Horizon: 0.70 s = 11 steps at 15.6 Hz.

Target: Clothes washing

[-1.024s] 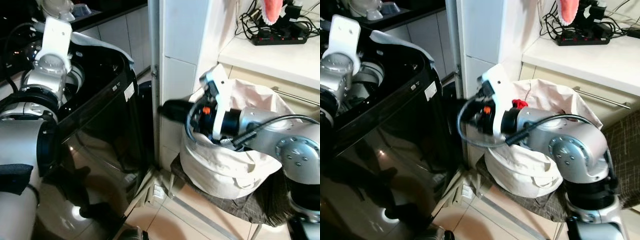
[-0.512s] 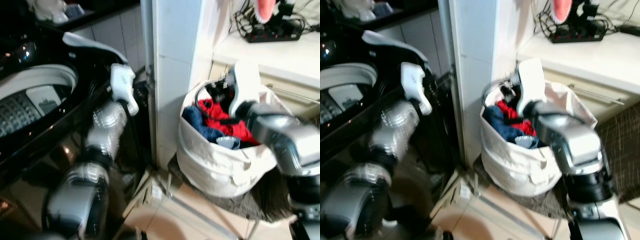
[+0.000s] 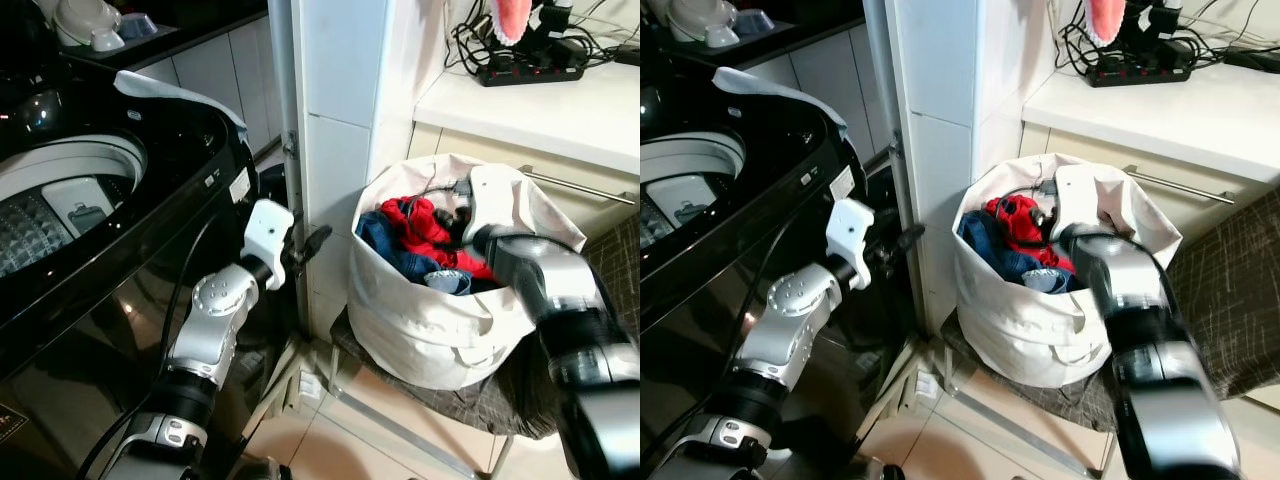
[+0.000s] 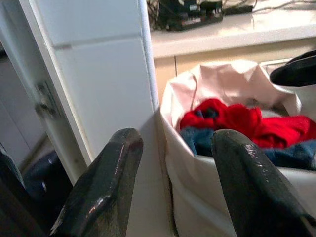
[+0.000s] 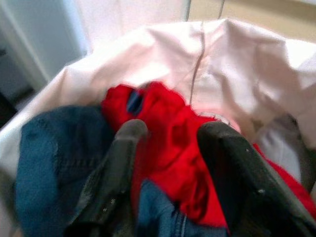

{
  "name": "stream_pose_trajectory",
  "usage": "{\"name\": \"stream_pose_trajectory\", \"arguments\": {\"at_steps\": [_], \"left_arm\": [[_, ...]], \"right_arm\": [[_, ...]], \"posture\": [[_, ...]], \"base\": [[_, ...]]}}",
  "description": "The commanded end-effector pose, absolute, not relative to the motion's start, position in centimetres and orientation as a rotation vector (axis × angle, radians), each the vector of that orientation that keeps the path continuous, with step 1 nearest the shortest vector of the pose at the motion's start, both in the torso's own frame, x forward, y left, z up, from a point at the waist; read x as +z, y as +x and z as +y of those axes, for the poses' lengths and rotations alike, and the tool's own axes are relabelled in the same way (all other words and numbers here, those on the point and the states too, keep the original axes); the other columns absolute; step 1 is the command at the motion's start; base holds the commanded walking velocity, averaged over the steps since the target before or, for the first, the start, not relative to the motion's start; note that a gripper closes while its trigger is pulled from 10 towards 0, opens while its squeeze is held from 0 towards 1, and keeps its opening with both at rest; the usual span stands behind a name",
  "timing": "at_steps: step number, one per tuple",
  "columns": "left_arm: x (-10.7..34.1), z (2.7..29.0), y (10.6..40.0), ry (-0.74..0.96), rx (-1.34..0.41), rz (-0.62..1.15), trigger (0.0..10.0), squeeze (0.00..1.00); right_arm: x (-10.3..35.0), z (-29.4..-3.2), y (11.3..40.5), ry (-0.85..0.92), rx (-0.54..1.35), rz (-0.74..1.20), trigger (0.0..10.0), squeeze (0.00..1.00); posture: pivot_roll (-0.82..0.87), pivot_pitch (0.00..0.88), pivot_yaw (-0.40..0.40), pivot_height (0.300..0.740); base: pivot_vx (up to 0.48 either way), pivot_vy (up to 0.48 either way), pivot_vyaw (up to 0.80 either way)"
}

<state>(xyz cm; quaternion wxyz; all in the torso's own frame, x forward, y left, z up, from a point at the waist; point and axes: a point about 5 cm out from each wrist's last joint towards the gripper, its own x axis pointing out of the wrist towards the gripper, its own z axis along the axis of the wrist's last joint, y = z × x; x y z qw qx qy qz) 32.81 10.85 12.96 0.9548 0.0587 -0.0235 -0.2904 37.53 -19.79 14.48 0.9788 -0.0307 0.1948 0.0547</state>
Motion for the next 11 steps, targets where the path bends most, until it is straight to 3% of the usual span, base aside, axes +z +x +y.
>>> {"name": "stream_pose_trajectory", "arguments": {"at_steps": [1,8,11], "left_arm": [[13.5,10.8,32.7,0.13,-0.581,-0.053,10.0,0.0],[17.5,10.7,31.4,0.122,-0.685,-0.157,10.0,0.0],[20.2,9.7,28.7,0.087,-0.843,-0.196,10.0,0.0]], "right_arm": [[14.1,-20.5,38.1,-0.059,0.08,0.386,10.0,1.0],[14.3,-21.6,39.0,-0.076,0.063,0.363,10.0,1.0],[14.5,-22.1,39.1,-0.037,0.04,0.327,10.0,1.0]], "posture": [[0.01,0.0,0.041,0.74],[0.12,0.0,0.022,0.74],[0.21,0.005,0.024,0.74]], "base": [[0.0,0.0,0.0],[0.0,0.0,0.0],[0.0,0.0,0.0]]}}
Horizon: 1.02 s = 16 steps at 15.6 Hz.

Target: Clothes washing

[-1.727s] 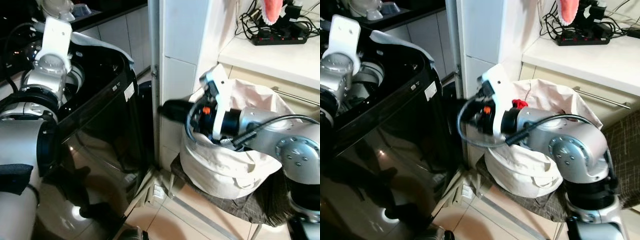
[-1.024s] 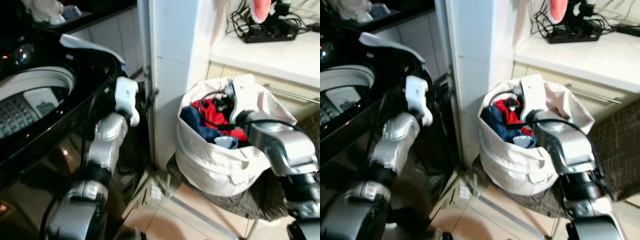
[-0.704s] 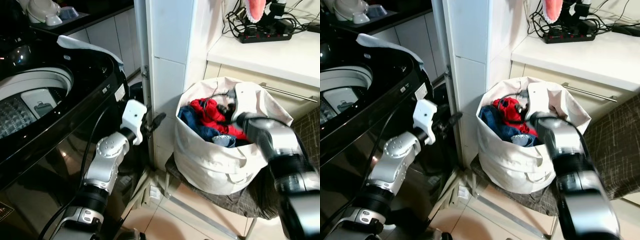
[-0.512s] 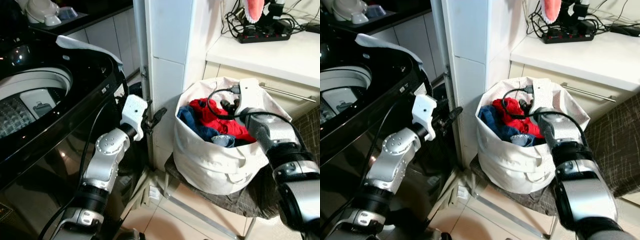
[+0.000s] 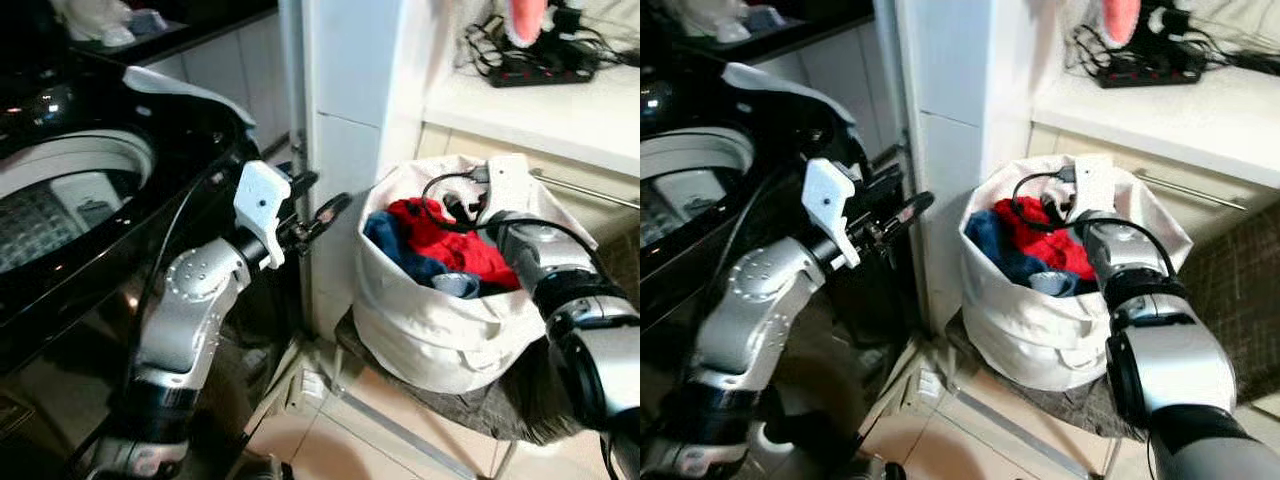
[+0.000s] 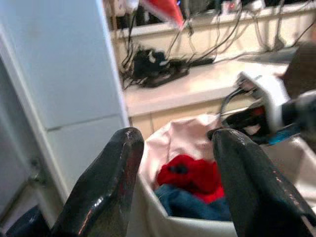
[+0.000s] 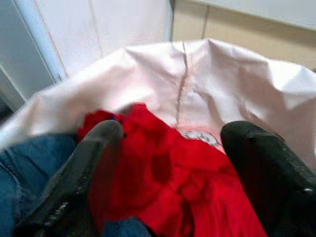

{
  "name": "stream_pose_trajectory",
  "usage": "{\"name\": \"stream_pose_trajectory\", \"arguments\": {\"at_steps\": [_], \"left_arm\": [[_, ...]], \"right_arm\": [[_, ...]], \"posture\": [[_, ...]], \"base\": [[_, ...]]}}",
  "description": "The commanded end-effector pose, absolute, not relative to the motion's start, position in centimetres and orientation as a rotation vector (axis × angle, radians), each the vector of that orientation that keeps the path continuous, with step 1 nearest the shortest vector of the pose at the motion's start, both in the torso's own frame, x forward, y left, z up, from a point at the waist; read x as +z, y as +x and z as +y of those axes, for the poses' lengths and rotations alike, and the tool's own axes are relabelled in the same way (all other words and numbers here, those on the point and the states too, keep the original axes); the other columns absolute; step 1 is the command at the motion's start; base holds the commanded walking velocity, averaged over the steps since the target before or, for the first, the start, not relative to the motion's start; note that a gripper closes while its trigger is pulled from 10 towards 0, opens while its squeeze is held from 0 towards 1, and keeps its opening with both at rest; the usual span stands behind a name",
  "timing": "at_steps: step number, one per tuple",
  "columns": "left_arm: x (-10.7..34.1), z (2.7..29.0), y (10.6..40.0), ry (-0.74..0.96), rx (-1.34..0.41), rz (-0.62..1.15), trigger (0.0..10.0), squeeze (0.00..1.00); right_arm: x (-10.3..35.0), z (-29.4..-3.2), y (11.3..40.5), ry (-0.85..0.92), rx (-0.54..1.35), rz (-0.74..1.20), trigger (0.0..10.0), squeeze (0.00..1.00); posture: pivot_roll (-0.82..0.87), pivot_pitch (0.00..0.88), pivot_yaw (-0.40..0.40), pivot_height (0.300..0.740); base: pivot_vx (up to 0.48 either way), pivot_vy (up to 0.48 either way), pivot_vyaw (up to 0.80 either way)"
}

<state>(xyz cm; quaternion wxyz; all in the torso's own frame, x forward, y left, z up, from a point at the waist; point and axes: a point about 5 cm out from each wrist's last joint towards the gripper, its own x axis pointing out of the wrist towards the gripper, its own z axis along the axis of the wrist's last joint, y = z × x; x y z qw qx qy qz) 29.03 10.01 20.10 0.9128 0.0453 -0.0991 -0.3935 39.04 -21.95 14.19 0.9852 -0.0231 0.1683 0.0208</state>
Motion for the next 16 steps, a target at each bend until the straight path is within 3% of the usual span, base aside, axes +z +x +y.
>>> {"name": "stream_pose_trajectory", "arguments": {"at_steps": [1,9,13,14,15,16], "left_arm": [[20.3,9.5,28.0,0.094,-0.887,-0.179,10.0,0.0],[20.3,10.4,24.3,0.181,-0.904,-0.084,10.0,0.0],[19.1,12.1,24.8,0.246,-0.702,-0.009,10.0,0.0],[18.9,12.5,25.2,0.239,-0.647,-0.005,10.0,0.0],[18.5,13.0,25.7,0.201,-0.579,0.008,10.0,0.0],[18.5,13.1,25.9,0.195,-0.559,0.007,10.0,0.0]], "right_arm": [[14.4,-22.0,39.1,-0.044,0.042,0.331,10.0,1.0],[13.1,-21.9,38.8,-0.123,-0.045,0.377,10.0,1.0],[11.9,-22.0,38.2,-0.087,-0.091,0.407,10.0,1.0],[11.8,-22.1,38.2,-0.095,-0.103,0.403,10.0,0.65],[12.2,-22.1,38.3,-0.097,-0.102,0.362,10.0,0.0],[12.9,-22.0,38.6,-0.072,-0.092,0.318,10.0,0.0]], "posture": [[0.22,0.021,0.027,0.74],[0.32,0.074,0.017,0.74],[0.3,0.063,0.016,0.74],[0.29,0.057,0.016,0.74],[0.26,0.038,0.008,0.74],[0.26,0.03,0.005,0.74]], "base": [[0.0,0.0,0.0],[0.0,0.0,0.0],[0.0,0.0,0.0],[0.0,0.0,0.0],[0.0,0.0,0.0],[0.0,0.0,0.0]]}}
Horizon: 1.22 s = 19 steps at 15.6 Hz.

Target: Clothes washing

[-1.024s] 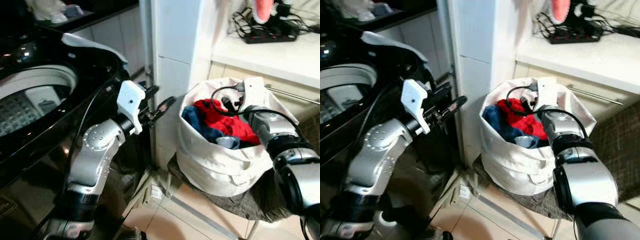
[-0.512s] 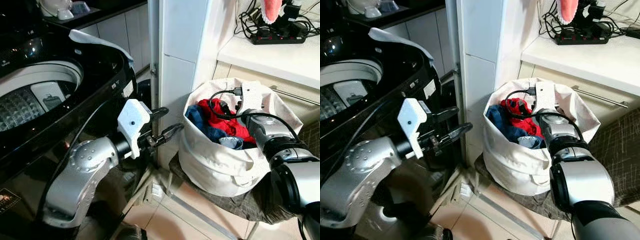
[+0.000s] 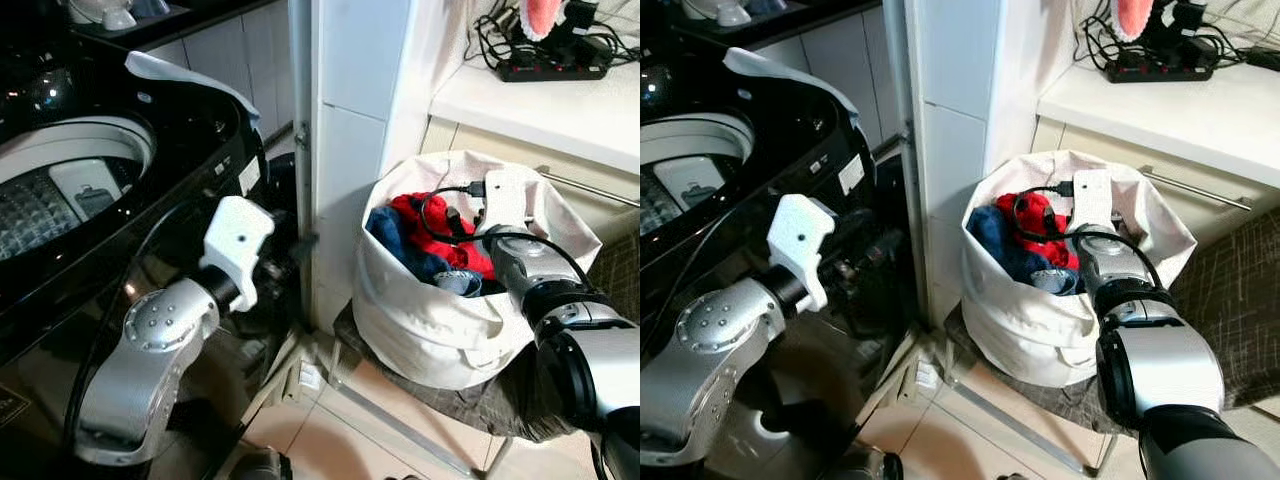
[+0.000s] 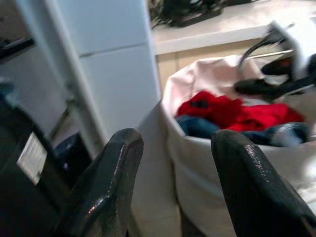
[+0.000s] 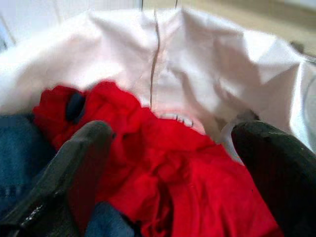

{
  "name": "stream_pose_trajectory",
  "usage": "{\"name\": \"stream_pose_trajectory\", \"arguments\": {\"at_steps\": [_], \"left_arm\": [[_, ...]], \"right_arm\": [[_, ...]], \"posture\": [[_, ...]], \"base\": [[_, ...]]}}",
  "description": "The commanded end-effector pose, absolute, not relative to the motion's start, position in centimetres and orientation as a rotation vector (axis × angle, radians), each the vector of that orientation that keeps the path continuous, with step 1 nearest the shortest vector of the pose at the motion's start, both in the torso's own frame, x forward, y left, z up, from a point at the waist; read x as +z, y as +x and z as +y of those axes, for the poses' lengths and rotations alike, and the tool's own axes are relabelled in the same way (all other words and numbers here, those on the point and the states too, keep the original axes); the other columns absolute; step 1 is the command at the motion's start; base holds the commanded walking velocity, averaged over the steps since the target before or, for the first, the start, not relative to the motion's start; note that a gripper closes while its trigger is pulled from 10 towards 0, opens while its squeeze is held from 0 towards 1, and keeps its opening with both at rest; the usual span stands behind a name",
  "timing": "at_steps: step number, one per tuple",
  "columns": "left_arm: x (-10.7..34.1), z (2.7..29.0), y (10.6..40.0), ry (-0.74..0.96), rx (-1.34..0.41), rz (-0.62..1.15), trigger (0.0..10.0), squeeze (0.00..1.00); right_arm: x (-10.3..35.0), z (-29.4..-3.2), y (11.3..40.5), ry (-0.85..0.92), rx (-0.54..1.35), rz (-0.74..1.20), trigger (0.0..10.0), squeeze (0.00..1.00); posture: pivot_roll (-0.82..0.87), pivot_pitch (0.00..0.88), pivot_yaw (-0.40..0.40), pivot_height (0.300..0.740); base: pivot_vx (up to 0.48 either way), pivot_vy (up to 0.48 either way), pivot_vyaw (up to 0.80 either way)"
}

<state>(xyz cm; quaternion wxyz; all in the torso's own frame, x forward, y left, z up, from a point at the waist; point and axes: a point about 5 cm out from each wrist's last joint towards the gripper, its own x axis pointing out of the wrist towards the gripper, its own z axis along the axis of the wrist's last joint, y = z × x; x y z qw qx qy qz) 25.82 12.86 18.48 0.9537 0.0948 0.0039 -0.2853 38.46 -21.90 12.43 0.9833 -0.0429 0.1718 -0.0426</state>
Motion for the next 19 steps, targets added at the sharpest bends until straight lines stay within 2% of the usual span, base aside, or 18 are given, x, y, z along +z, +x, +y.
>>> {"name": "stream_pose_trajectory", "arguments": {"at_steps": [1,4,5,7,9,12,14,16,19], "left_arm": [[17.9,13.4,26.5,0.18,-0.517,0.037,10.0,0.0],[15.3,13.7,27.8,0.076,-0.407,0.176,10.0,0.0],[14.8,13.8,28.2,0.045,-0.382,0.164,10.0,0.0],[13.4,14.8,28.6,0.035,-0.299,0.173,10.0,0.0],[13.3,14.7,29.2,0.044,-0.28,0.166,10.0,0.0],[14.2,14.4,30.2,0.14,-0.306,0.115,10.0,0.0],[15.2,15.4,30.8,0.147,-0.283,0.074,10.0,0.0],[15.6,16.1,30.7,0.163,-0.261,0.067,10.0,0.0],[16.6,16.7,29.8,0.161,-0.254,0.051,10.0,0.0]], "right_arm": [[14.3,-21.7,39.2,-0.04,-0.07,0.233,10.0,0.0],[16.6,-21.9,39.7,0.001,-0.079,0.094,10.0,0.0],[16.9,-21.7,39.4,0.01,-0.059,0.04,10.0,0.0],[15.8,-20.4,37.8,-0.029,0.045,0.016,10.0,0.0],[14.7,-20.1,37.0,-0.051,0.061,0.039,10.0,0.0],[15.3,-20.8,37.4,-0.038,0.001,0.052,10.0,0.0],[16.1,-20.8,38.0,-0.067,0.007,0.07,10.0,0.0],[16.3,-20.8,38.3,-0.083,0.012,0.075,10.0,0.0],[16.6,-20.8,38.3,-0.101,0.029,0.074,10.0,0.0]], "posture": [[0.21,0.0,0.001,0.74],[0.1,0.0,0.031,0.74],[0.06,0.0,0.054,0.74],[-0.01,0.0,0.1,0.74],[-0.02,0.0,0.107,0.74],[0.0,0.0,0.082,0.74],[0.03,0.0,0.051,0.74],[0.05,0.0,0.036,0.74],[0.07,0.054,0.0,0.74]], "base": [[0.0,0.0,0.0],[0.0,0.0,0.0],[0.0,0.0,0.0],[0.0,0.0,0.0],[0.0,0.0,0.0],[0.0,0.0,0.0],[0.0,0.0,0.0],[0.0,0.0,0.0],[0.0,0.0,0.0]]}}
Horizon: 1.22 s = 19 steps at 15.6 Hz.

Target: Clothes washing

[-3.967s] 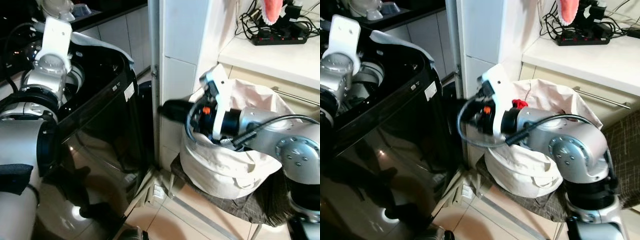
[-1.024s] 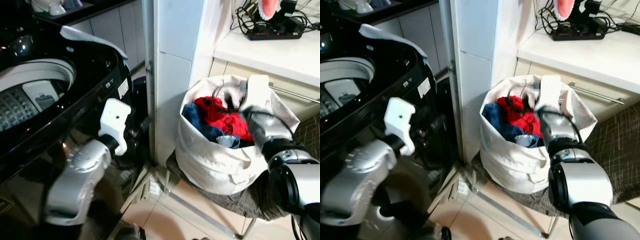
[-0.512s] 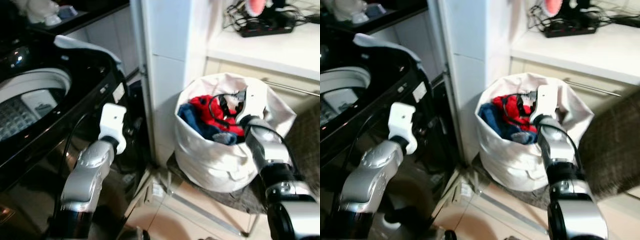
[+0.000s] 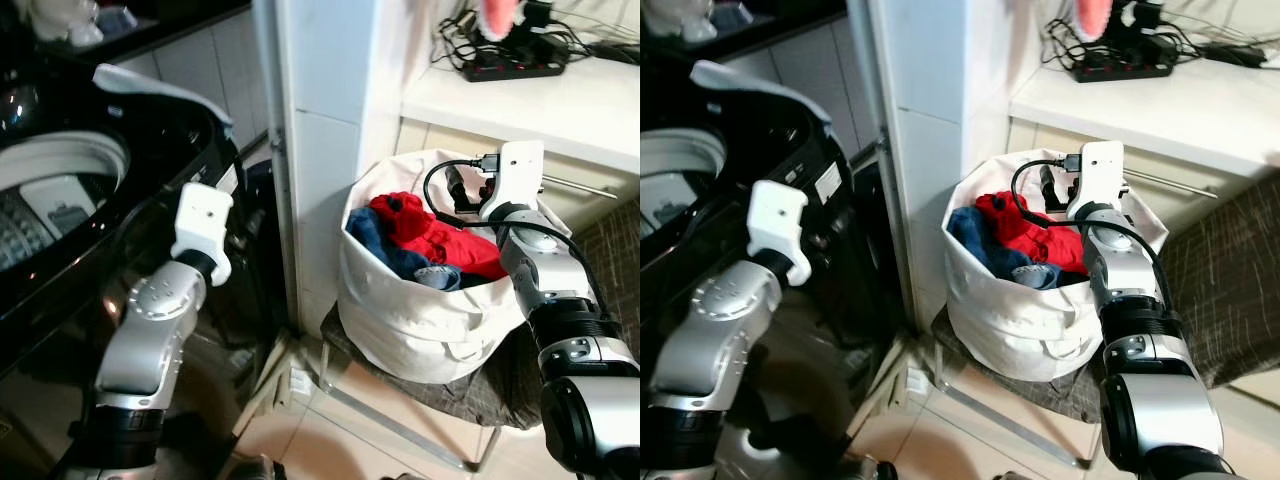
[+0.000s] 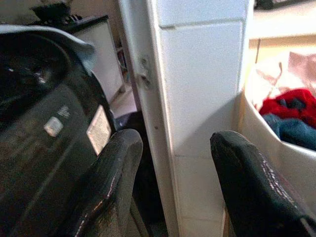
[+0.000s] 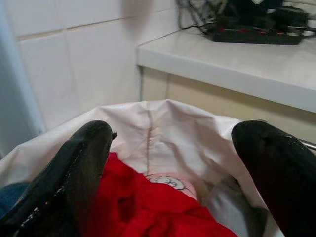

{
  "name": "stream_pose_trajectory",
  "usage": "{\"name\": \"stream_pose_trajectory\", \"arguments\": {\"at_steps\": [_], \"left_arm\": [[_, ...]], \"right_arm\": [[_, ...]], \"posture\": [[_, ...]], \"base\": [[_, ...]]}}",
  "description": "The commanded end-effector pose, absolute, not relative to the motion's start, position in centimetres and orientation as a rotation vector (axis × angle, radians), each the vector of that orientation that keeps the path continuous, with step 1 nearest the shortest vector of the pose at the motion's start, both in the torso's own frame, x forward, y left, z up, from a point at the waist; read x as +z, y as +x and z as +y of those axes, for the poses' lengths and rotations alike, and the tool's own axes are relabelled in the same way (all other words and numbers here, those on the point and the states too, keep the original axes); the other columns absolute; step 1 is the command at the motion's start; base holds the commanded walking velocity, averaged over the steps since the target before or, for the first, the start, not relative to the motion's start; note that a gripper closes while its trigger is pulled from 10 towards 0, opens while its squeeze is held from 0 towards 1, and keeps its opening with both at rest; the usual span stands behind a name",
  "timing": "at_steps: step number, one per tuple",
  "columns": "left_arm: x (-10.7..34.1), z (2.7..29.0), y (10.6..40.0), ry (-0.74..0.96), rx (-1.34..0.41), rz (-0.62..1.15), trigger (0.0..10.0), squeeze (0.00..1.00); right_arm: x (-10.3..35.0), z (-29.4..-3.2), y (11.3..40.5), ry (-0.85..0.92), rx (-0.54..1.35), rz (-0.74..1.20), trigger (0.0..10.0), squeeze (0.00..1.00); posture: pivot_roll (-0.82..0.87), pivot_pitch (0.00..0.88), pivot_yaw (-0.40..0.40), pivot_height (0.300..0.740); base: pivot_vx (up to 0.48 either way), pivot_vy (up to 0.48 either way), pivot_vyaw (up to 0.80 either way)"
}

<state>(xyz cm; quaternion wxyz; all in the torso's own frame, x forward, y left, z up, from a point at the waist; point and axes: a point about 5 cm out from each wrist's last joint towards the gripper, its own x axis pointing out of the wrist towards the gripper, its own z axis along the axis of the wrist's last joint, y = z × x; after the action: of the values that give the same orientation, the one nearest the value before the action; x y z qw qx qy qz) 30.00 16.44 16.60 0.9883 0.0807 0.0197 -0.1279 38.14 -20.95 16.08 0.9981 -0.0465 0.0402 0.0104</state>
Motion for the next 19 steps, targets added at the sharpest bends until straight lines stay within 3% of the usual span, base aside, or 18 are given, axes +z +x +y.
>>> {"name": "stream_pose_trajectory", "arguments": {"at_steps": [1,8,15,16,18,19], "left_arm": [[16.6,16.7,29.7,0.168,-0.258,0.049,10.0,0.0],[17.5,15.9,28.2,0.184,-0.343,0.058,10.0,0.0],[17.0,14.7,25.8,0.207,-0.447,0.112,10.0,0.0],[17.0,14.8,25.8,0.204,-0.445,0.115,10.0,0.0],[17.2,14.6,25.5,0.178,-0.507,0.116,10.0,0.0],[17.6,13.7,24.6,0.152,-0.645,0.128,10.0,0.0]], "right_arm": [[16.7,-20.8,38.3,-0.1,0.033,0.074,10.0,0.0],[16.4,-21.0,37.9,-0.105,0.011,0.07,10.0,0.0],[15.3,-19.9,38.4,-0.089,0.046,0.135,10.0,0.0],[15.7,-19.6,38.8,-0.057,0.07,0.137,10.0,1.0],[16.5,-19.1,39.3,0.015,0.121,0.14,10.0,1.0],[16.7,-18.8,39.6,0.005,0.176,0.187,10.0,1.0]], "posture": [[0.08,0.076,-0.01,0.74],[0.09,0.17,-0.004,0.74],[0.12,0.185,0.011,0.74],[0.11,0.177,0.011,0.74],[0.11,0.165,0.012,0.74],[0.12,0.148,0.012,0.74]], "base": [[0.0,0.0,0.0],[0.0,0.0,0.0],[0.0,0.0,0.0],[0.0,0.0,0.0],[0.0,0.0,0.0],[0.0,0.0,0.0]]}}
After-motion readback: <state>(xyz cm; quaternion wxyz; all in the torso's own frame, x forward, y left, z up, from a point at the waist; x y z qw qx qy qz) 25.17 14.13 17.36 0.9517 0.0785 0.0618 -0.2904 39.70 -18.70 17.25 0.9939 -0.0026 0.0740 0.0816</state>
